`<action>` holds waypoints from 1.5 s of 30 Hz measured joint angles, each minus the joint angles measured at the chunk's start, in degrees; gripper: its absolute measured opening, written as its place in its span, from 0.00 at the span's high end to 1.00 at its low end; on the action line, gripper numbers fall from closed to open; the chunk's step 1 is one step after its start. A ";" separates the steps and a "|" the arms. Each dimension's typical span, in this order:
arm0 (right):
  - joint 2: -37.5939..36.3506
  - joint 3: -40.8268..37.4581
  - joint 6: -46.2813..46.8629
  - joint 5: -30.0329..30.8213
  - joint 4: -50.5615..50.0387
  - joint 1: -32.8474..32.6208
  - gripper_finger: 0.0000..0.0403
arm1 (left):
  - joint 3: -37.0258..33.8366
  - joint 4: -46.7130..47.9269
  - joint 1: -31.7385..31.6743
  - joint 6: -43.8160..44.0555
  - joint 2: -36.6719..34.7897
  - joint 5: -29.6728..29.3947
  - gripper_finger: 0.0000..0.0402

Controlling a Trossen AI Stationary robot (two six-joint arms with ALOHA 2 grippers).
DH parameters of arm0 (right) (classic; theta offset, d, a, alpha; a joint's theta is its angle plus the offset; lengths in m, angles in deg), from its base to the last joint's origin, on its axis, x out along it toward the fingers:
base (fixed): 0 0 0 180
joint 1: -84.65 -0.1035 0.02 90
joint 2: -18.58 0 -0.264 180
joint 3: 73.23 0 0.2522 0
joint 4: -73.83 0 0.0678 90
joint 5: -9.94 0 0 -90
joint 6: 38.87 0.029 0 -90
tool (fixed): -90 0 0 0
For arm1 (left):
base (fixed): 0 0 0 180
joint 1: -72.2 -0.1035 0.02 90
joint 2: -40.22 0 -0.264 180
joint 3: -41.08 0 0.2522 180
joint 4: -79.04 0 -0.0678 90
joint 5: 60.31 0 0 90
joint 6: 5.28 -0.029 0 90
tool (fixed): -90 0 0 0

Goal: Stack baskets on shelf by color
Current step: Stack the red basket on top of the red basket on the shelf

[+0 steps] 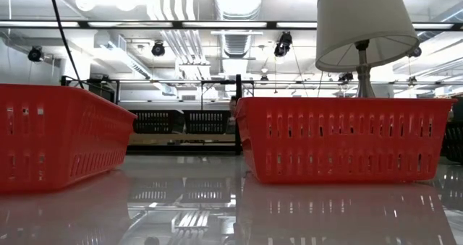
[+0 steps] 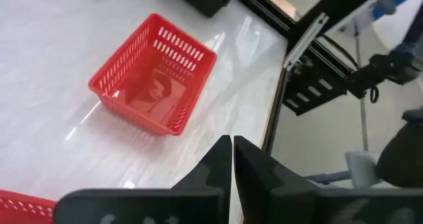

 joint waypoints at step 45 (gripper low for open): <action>0.15 -0.02 1.27 -0.04 -0.03 0.09 0.98 | 22.62 37.21 0.40 -0.90 24.06 21.94 0.49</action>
